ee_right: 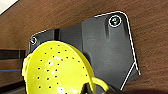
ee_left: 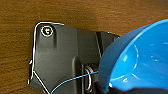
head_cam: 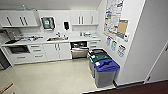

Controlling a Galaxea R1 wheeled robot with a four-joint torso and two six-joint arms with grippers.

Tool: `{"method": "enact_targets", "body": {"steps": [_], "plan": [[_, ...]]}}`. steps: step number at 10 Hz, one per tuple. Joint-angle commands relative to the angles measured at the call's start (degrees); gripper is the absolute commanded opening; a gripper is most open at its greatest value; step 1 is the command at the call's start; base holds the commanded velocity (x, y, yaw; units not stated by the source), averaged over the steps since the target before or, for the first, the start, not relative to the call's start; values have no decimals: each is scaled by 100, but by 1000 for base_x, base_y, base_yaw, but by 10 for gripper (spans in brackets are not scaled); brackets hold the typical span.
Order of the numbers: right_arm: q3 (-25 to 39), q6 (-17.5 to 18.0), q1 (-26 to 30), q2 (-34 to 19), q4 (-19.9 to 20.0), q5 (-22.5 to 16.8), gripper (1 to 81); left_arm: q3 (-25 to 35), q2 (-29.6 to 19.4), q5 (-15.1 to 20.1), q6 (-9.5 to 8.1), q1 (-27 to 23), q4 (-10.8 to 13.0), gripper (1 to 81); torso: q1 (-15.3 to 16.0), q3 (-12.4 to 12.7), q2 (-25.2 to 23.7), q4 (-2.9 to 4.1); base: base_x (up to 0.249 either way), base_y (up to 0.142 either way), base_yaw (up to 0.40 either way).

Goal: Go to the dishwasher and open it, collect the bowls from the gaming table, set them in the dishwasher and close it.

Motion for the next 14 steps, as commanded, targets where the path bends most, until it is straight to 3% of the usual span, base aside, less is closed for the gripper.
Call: {"method": "enact_targets", "body": {"steps": [1,7,14], "plan": [[0,-21,231,-76,-64,-189,10,-6,-121,115,1,-226,-27,10,1,0,0,0,0,0,140],[-27,-21,213,-76,-56,-189,10,-6,-139,115,1,-226,-27,10,1,0,0,0,0,0,137],[-27,-21,222,-76,-56,-189,10,-6,-165,27,1,-226,-89,10,1,0,0,0,0,10,0]]}}
